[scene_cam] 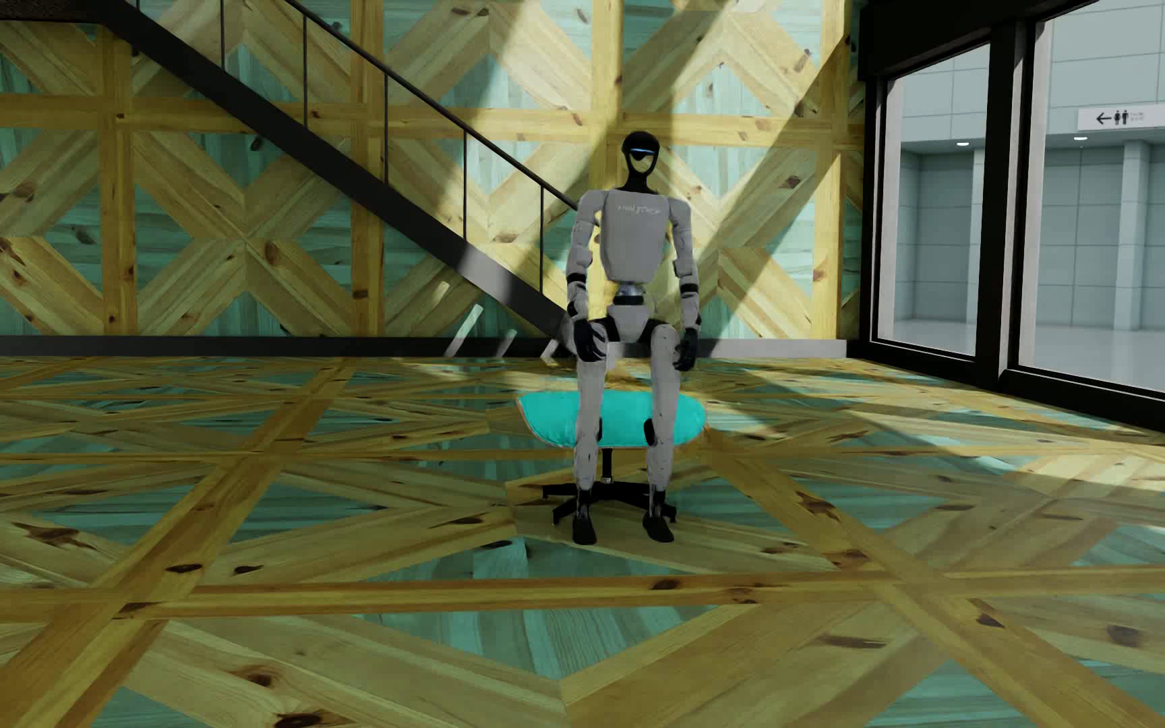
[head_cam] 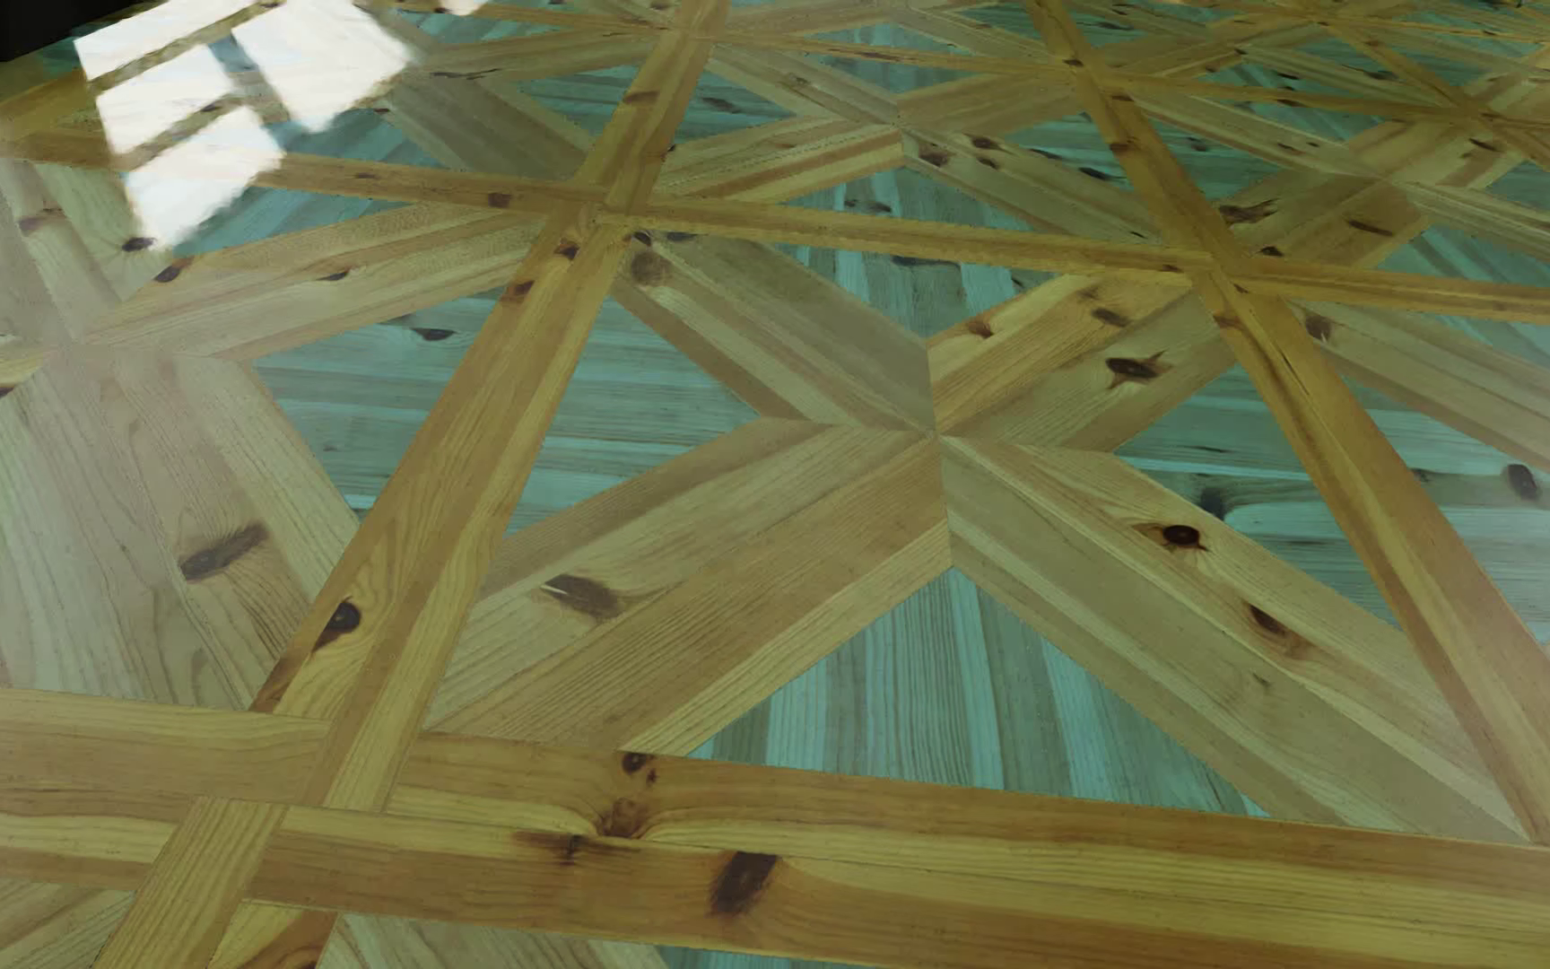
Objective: Sit on the teal chair
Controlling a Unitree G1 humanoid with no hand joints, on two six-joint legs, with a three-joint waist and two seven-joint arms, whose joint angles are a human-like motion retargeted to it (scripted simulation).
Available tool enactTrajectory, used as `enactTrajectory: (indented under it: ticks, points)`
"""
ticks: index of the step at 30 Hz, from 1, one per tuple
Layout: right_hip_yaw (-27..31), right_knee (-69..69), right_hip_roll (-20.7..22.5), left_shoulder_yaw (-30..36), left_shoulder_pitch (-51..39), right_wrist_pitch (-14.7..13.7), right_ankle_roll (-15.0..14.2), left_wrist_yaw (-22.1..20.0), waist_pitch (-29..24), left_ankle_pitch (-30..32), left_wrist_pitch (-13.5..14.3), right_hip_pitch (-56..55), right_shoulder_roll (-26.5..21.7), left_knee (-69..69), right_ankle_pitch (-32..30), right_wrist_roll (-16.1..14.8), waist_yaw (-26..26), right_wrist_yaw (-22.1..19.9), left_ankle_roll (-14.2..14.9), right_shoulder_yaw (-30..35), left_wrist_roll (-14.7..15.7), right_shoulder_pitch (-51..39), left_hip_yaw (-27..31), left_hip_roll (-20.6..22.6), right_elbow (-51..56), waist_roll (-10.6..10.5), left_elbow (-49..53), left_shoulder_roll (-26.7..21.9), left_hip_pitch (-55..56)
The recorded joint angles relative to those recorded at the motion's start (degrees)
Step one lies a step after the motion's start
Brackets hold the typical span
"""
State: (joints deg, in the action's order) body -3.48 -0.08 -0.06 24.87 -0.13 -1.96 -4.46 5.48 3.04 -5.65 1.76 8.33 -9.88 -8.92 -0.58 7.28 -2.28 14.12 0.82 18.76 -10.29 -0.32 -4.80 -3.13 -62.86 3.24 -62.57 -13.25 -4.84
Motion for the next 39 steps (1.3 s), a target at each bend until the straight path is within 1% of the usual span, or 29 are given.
enactTrajectory:
  ticks: [1,2,3,4,5,6,7,8,9,10,11,12,14,17,19,21,23,25,26,28,29,31,32,33,34,35,36,37,39]
  points:
    - [-0.14,0.03,0.08,0.72,-0.98,-0.44,0.15,-0.42,-0.23,0.15,-1.26,-0.04,0.02,-0.05,0.05,1.5,-0.19,-0.58,-0.17,0.46,1.41,-0.47,0.07,0.04,0.9,0.14,0.52,-1.71,0.13]
    - [-0.35,0.03,0.02,1.53,-1.23,0.24,0.11,0.52,-0.25,0.11,-1.88,0.22,-1.61,-0.22,0.15,0.66,-0.21,-1.15,0.12,0.76,0.8,-1.09,-0.15,-0.12,1.23,0.09,2.12,-4.01,0.05]
    - [-0.48,0.04,-0.12,2.15,-1.51,-0.36,-0.22,2.16,-0.08,0.14,-0.53,0.01,-3.5,-0.19,0.07,0.37,-0.15,0.62,0.38,0.86,-1.26,-1.91,-0.31,-0.3,1.38,0.0,3.44,-6.4,0.19]
    - [-0.66,0.17,-0.08,2.16,-1.73,-1.36,-0.23,3.12,-0.01,0.11,0.68,-0.13,-5.43,-0.19,0.11,2.22,-0.18,2.8,0.29,1.22,-3.33,-2.59,-0.5,-0.25,2.03,-0.07,4.34,-8.54,0.22]
    - [-0.76,0.16,0.0,1.7,-1.84,-1.84,-0.16,3.61,-0.09,0.05,1.09,0.15,-7.04,-0.07,0.09,3.4,-0.2,3.18,0.13,1.89,-4.21,-2.96,-0.68,-0.15,2.08,-0.15,4.0,-10.08,-0.25]
    - [-0.73,0.13,0.03,1.3,-1.98,-2.33,-0.09,2.63,-0.09,0.02,0.75,0.39,-8.03,0.03,0.11,4.05,-0.14,1.98,0.14,1.85,-4.0,-3.3,-0.73,-0.13,0.8,-0.16,2.37,-10.9,-0.52]
    - [-0.67,0.1,0.06,0.77,-2.12,-2.78,-0.03,0.82,0.02,-0.08,0.03,0.41,-8.53,-0.05,0.11,3.7,-0.12,-0.43,0.22,1.1,-2.78,-3.59,-0.75,-0.2,-1.48,-0.12,0.14,-11.35,-0.52]
    - [-0.71,0.07,0.08,-0.05,-2.07,-2.76,-0.07,-1.52,0.21,-0.14,-0.8,0.47,-8.62,-0.01,0.09,2.44,-0.13,-3.39,0.38,0.06,-1.3,-3.79,-0.99,-0.3,-4.61,-0.09,-2.2,-11.44,-0.67]
    - [-0.79,-0.12,0.12,-0.63,-2.16,-2.04,-0.03,-3.46,0.17,-0.24,-1.5,0.86,-8.31,0.0,0.16,1.02,-0.12,-6.83,0.46,-0.8,-0.26,-3.9,-1.2,-0.35,-7.5,-0.02,-4.37,-11.23,-0.9]
    - [-0.83,-0.01,0.14,-1.17,-1.98,-1.42,-0.02,-5.15,0.32,-0.35,-1.9,0.86,-8.01,-0.02,0.19,-0.53,-0.14,-9.52,0.41,-1.46,0.17,-3.8,-1.37,-0.34,-9.8,0.0,-5.81,-11.05,-1.06]
    - [-0.77,0.33,0.21,-1.44,-1.7,-1.01,0.03,-5.57,0.44,-0.4,-2.13,0.63,-7.88,0.03,0.24,-1.71,-0.15,-10.72,0.33,-2.04,0.19,-3.7,-1.41,-0.34,-11.25,-0.02,-6.41,-10.87,-1.19]
    - [-0.7,0.24,0.23,-1.6,-1.34,-0.98,0.0,-5.28,0.58,-0.44,-1.98,0.63,-7.83,0.02,0.16,-1.73,-0.16,-10.65,0.32,-2.08,-0.04,-3.35,-1.37,-0.39,-11.41,0.06,-6.27,-10.83,-1.22]
    - [-0.77,0.1,0.19,-1.55,-0.25,-1.64,-0.07,-3.86,0.74,-0.55,-1.27,0.83,-8.01,-0.02,0.19,-0.23,-0.17,-8.34,0.36,-1.63,-1.0,-2.17,-1.46,-0.4,-9.47,0.09,-4.4,-10.36,-1.3]
    - [-0.67,-0.15,0.1,-0.88,0.53,-2.66,-0.19,-2.62,0.69,-0.47,-0.41,0.86,-6.81,0.03,0.04,1.38,-0.13,-6.09,0.27,-1.11,-2.16,-0.56,-1.26,-0.3,-6.05,0.09,-2.07,-8.11,-1.16]
    - [-0.72,-0.07,-0.01,0.04,0.3,-2.65,-0.23,-2.12,0.35,-0.36,-0.44,0.72,-5.32,0.02,-0.12,1.15,-0.11,-5.11,0.19,-0.83,-2.27,-0.27,-1.21,-0.2,-5.18,0.15,-1.49,-6.07,-1.08]
    - [-0.62,0.53,-0.03,1.58,-0.49,-1.74,-0.08,-1.26,-0.6,-0.02,-0.97,0.32,-3.94,0.04,-0.19,0.63,-0.03,-4.58,0.04,-0.12,-1.71,-0.72,-1.1,-0.11,-4.41,0.17,-0.89,-4.19,-0.97]
    - [-0.31,2.0,-0.05,2.61,-1.27,-0.58,0.11,0.33,-1.83,0.47,-1.04,-0.66,-3.32,0.13,-0.11,-0.93,0.0,-3.13,-0.43,0.85,-1.6,-1.55,-0.94,0.15,-3.36,0.08,0.85,-3.41,-0.87]
    - [-0.25,3.86,-0.24,3.94,-3.02,0.23,0.15,2.02,-3.82,0.38,-1.48,-1.68,-3.38,-1.41,-0.09,-1.24,-0.01,-1.42,-0.72,2.37,-1.15,-3.03,-1.02,0.37,-1.19,0.06,2.41,-4.01,-0.13]
    - [-0.27,4.79,-0.22,5.26,-4.57,0.69,0.36,3.7,-5.09,0.18,-1.46,-2.48,-3.43,-3.08,-0.21,-0.73,0.16,-0.98,-0.82,3.28,-1.43,-4.18,-0.7,0.31,0.26,0.12,3.32,-4.66,1.12]
    - [0.1,9.15,-0.48,7.94,-7.23,1.0,0.55,6.68,-7.12,-0.2,-0.62,-5.82,-3.84,-6.41,0.45,0.21,0.42,-0.36,-1.25,5.92,-2.83,-6.66,-0.1,0.43,2.25,-0.02,5.52,-5.9,3.83]
    - [0.26,12.14,-0.73,9.5,-8.67,1.05,0.45,6.97,-8.57,-0.43,-0.63,-8.01,-4.16,-8.29,1.05,0.97,0.49,-0.46,-1.26,7.54,-3.61,-8.14,0.27,0.37,3.57,-0.07,6.66,-6.33,5.36]
    - [0.93,18.82,-1.67,12.15,-12.21,0.37,-0.42,8.25,-12.15,-0.82,0.2,-13.74,-5.32,-12.39,2.03,1.71,0.51,-0.04,-0.92,10.73,-4.64,-12.11,0.96,0.23,6.08,-0.01,9.2,-7.4,9.32]
    - [1.09,21.83,-2.29,13.75,-14.4,0.13,-0.9,8.45,-14.2,-0.96,0.53,-16.9,-5.97,-14.73,2.39,1.76,0.54,-0.31,-0.49,12.08,-4.93,-14.32,1.34,0.15,7.41,0.14,10.6,-7.97,11.98]
    - [0.97,23.94,-2.7,15.78,-16.53,0.02,-1.26,8.69,-16.28,-1.22,0.75,-19.54,-6.85,-17.45,2.7,1.5,0.57,-0.76,0.12,13.07,-5.32,-16.21,1.61,-0.28,8.8,-0.14,12.28,-8.46,15.01]
    - [1.18,25.67,-2.84,18.15,-18.82,-0.41,-1.5,8.13,-18.7,-1.75,1.51,-21.9,-7.59,-19.85,2.79,1.19,0.54,-1.94,0.6,14.48,-5.95,-18.13,1.92,-0.77,10.14,-0.38,13.87,-9.05,17.64]
    - [1.15,27.67,-3.34,21.36,-21.18,-0.25,-2.17,6.7,-21.04,-2.92,1.16,-24.38,-8.12,-21.8,2.85,1.23,0.53,-4.08,0.53,15.8,-6.58,-20.13,2.0,-0.96,11.12,-0.27,14.86,-9.38,19.9]
    - [1.96,30.22,-3.02,20.81,-24.84,-4.84,-2.29,9.42,-24.06,-6.25,5.82,-27.38,-8.57,-24.62,3.55,1.78,0.55,-3.76,0.49,17.16,-6.39,-22.18,3.58,-1.62,11.35,-0.85,15.02,-10.23,22.53]
    - [2.09,32.29,-3.33,23.21,-27.34,-5.45,-2.87,8.78,-26.38,-7.58,6.55,-30.05,-9.4,-26.96,3.68,1.97,0.46,-4.42,0.34,18.66,-7.22,-24.04,3.88,-2.17,12.5,-0.98,15.71,-10.56,24.93]
    - [2.55,37.82,-4.5,28.63,-32.71,-6.7,-4.61,7.55,-30.69,-8.97,7.4,-36.3,-11.35,-32.18,4.54,3.02,0.67,-4.41,2.3,22.19,-8.9,-28.56,3.91,-3.88,15.24,-1.21,16.3,-10.87,30.44]
